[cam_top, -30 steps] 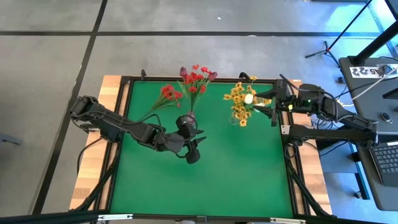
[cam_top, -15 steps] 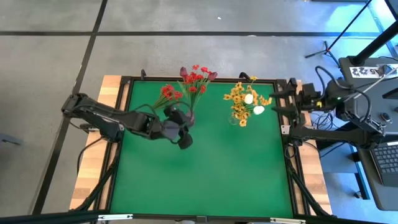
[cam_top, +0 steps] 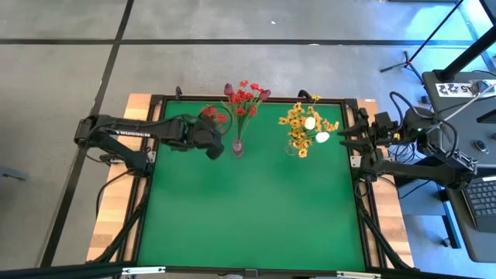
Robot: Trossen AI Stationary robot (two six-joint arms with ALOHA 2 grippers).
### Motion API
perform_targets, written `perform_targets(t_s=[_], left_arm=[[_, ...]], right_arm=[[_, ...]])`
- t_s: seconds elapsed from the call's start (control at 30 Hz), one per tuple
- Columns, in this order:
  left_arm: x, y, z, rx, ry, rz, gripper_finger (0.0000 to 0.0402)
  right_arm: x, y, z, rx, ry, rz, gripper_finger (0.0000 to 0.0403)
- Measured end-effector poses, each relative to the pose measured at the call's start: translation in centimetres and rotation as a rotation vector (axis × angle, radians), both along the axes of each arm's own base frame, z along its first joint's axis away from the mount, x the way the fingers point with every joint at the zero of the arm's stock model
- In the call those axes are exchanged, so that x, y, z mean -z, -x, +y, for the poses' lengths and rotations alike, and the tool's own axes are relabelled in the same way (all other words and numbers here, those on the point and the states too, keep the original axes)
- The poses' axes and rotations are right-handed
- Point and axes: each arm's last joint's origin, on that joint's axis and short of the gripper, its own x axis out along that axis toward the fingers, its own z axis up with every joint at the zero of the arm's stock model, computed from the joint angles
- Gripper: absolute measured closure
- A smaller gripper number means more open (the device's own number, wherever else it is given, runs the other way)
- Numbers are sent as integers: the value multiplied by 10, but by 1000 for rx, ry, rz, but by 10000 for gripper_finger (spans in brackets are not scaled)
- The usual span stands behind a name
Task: Sort flowers into vase by color
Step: Put the red flowers into the pink vase
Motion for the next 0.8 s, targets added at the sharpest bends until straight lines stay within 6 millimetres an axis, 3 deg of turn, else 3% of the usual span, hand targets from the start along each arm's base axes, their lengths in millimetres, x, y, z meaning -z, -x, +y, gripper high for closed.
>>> perform_targets(t_s=[0.37, 0.63, 0.8], left_arm=[[10, 12, 38, -55, 30, 102, 284], [44, 18, 53, -6, 91, 63, 284], [63, 35, 65, -36, 123, -15, 284]], right_arm=[[41, 0, -1, 37, -77, 66, 318], [49, 18, 4, 38, -59, -6, 331], [58, 19, 4, 36, -52, -30, 331]])
